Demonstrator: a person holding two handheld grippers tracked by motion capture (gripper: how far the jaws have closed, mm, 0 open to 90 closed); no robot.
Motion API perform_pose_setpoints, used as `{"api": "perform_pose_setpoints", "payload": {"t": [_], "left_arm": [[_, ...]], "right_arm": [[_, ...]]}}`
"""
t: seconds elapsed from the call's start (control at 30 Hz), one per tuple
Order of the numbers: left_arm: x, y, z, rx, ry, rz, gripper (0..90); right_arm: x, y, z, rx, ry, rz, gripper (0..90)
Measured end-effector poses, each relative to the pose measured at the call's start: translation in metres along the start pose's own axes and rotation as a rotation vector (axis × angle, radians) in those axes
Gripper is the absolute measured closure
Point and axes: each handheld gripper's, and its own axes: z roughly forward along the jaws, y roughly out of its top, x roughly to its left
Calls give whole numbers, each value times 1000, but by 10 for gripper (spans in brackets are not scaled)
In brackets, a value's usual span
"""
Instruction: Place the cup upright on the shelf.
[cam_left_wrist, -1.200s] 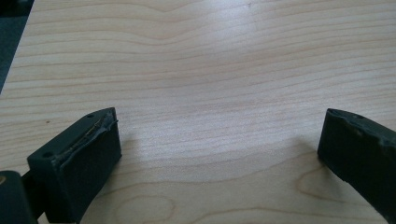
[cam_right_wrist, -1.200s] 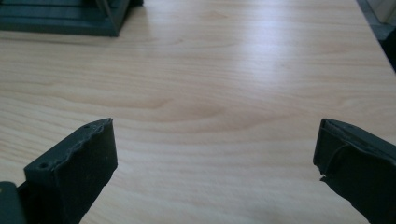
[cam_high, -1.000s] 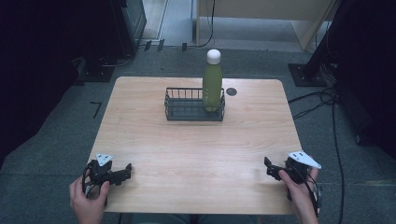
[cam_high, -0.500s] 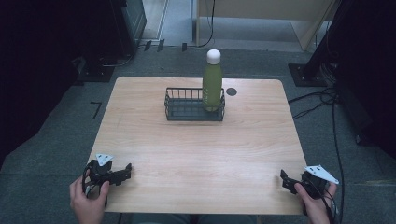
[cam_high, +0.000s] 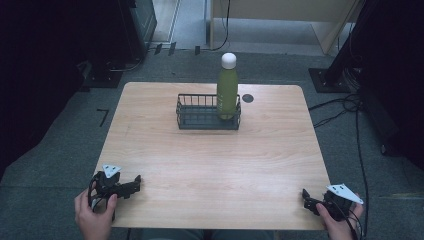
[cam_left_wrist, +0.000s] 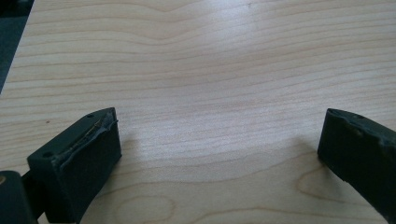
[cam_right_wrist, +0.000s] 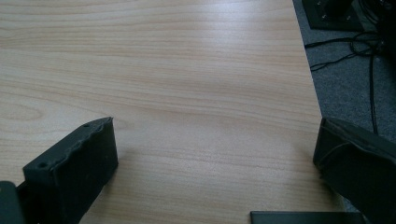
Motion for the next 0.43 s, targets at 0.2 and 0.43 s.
{"api": "perform_pose_setpoints", "payload": {"t": [0.2, 0.43], "left_arm": [[0, 0, 0, 0, 0, 0, 0], [0, 0, 0, 0, 0, 0, 0]], "right_arm": [[1, 2, 1, 9, 1, -5, 0], [2, 4, 2, 20, -9, 3, 0]]}}
